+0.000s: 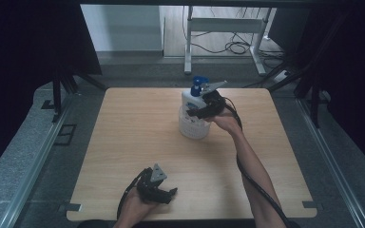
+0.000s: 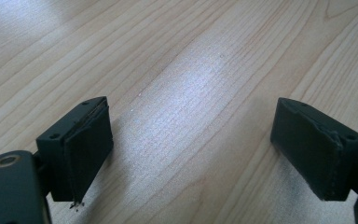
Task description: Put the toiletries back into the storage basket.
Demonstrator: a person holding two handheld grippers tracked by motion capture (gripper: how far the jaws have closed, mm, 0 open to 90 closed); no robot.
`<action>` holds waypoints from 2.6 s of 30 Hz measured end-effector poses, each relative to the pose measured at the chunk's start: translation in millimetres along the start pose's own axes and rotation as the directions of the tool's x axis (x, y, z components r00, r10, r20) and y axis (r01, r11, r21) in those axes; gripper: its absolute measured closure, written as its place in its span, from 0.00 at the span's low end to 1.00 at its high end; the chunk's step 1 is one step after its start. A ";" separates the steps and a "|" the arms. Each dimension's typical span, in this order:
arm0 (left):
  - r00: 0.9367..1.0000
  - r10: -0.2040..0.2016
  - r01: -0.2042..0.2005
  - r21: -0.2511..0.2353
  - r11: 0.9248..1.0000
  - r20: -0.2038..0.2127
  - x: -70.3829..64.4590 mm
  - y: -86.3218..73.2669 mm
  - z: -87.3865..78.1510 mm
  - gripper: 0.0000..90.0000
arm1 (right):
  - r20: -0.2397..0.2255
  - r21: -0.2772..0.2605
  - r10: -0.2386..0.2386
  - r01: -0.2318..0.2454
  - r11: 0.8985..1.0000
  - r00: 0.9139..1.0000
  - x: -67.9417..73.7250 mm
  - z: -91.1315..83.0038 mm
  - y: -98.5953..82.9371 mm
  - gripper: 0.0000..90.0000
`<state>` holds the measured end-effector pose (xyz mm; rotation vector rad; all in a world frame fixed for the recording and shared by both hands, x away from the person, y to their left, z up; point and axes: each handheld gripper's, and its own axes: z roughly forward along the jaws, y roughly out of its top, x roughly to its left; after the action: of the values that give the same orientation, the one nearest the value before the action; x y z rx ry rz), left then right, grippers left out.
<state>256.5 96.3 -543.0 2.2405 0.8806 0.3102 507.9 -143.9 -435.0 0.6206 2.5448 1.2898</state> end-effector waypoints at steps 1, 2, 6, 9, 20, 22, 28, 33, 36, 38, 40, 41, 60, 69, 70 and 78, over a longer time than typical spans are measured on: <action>1.000 0.000 0.000 0.000 1.000 0.000 0.0 0.0 0.0 0.13 | 0.000 0.000 -0.001 0.001 1.000 1.000 0.0 0.1 0.1 0.40; 1.000 0.000 0.000 0.000 1.000 0.000 0.0 0.0 0.0 0.13 | -0.001 -0.001 -0.001 0.001 1.000 1.000 0.0 0.2 0.2 0.40; 1.000 0.003 -0.003 0.003 1.000 -0.001 0.2 0.0 -0.2 0.13 | -0.007 -0.003 0.004 -0.004 1.000 1.000 0.7 -0.1 0.4 0.36; 1.000 0.002 -0.002 0.003 1.000 0.000 0.1 0.0 -0.2 0.13 | -0.012 -0.009 0.008 -0.008 1.000 1.000 1.9 -1.9 0.9 0.33; 1.000 0.004 -0.004 0.002 1.000 -0.001 0.2 0.0 0.0 0.13 | 0.031 -0.045 0.015 -0.013 0.999 0.999 4.6 -15.4 7.8 0.19; 1.000 0.003 -0.003 0.002 1.000 0.000 0.2 0.0 0.0 0.13 | 0.032 -0.051 0.016 -0.015 0.999 0.999 5.1 -18.0 7.9 0.18; 1.000 0.002 -0.002 0.002 1.000 0.000 0.0 0.1 0.1 0.13 | 0.041 -0.066 0.014 -0.011 0.998 0.999 6.4 -25.9 8.6 0.17; 1.000 0.001 -0.001 0.000 1.000 0.000 0.0 0.1 0.3 0.13 | 0.047 -0.074 0.010 -0.006 0.997 0.999 8.2 -32.0 9.5 0.16; 1.000 0.001 -0.001 0.000 1.000 0.000 0.0 0.1 0.4 0.13 | 0.056 -0.073 0.010 -0.006 0.997 0.998 9.6 -35.8 10.5 0.15; 1.000 0.002 -0.002 0.000 1.000 -0.001 0.0 0.2 0.3 0.13 | 0.058 -0.075 0.012 -0.008 0.997 0.998 10.5 -38.5 11.0 0.15; 1.000 0.002 -0.002 0.002 1.000 -0.001 0.0 0.2 0.2 0.13 | 0.065 -0.073 0.015 -0.010 0.997 0.998 11.3 -41.5 11.4 0.15; 1.000 0.002 -0.002 0.002 1.000 -0.001 0.0 0.2 0.2 0.13 | 0.065 -0.074 0.017 -0.013 0.997 0.998 11.8 -42.9 11.5 0.15; 1.000 0.010 -0.010 0.000 1.000 -0.002 0.6 0.4 0.5 0.13 | 0.102 -0.049 0.021 -0.016 0.999 0.995 24.0 -71.5 5.0 0.09; 1.000 0.010 -0.010 0.000 1.000 -0.002 0.6 0.5 0.5 0.13 | 0.103 -0.039 0.014 -0.010 0.999 0.995 33.5 -80.9 1.0 0.08; 1.000 0.010 -0.010 0.000 1.000 -0.002 0.5 0.5 0.5 0.13 | 0.100 -0.036 0.014 -0.010 0.999 0.995 34.6 -82.0 0.2 0.08; 1.000 0.009 -0.009 0.000 1.000 -0.002 0.5 0.5 0.6 0.13 | 0.092 -0.028 0.021 -0.018 0.999 0.996 40.7 -88.3 -5.6 0.08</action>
<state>257.3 96.1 -543.0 2.2451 0.8713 0.3172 436.9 -191.1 -387.7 0.6846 2.4491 1.2697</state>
